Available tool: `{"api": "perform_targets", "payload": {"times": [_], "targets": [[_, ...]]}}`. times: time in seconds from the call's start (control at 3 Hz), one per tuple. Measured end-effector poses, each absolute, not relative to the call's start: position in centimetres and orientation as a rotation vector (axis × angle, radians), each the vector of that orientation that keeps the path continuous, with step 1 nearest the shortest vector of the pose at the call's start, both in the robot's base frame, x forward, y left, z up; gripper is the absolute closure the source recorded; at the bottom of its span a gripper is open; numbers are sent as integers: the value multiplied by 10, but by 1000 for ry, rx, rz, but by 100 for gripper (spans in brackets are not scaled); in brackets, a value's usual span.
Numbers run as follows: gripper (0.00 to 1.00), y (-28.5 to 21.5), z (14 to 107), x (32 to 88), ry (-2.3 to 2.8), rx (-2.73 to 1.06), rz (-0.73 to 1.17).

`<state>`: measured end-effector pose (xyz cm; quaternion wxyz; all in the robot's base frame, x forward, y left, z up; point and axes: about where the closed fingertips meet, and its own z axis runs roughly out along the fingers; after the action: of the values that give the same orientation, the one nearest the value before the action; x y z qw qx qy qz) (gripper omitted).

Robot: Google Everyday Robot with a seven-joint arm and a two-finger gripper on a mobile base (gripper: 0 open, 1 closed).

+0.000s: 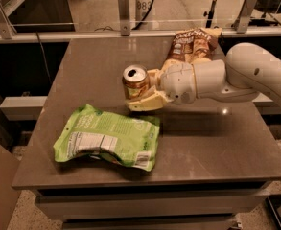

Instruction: Move orange can near green rice chip bag

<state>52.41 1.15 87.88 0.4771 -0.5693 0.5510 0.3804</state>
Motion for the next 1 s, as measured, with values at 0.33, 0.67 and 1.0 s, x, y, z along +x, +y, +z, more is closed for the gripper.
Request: {"api": "perform_targets", "payload": {"times": [0.33, 0.67, 1.0], "targets": [[36, 5, 867, 528, 1413, -1399, 903], [12, 2, 860, 532, 1445, -1413, 879], [0, 0, 857, 533, 1455, -1415, 875]]}}
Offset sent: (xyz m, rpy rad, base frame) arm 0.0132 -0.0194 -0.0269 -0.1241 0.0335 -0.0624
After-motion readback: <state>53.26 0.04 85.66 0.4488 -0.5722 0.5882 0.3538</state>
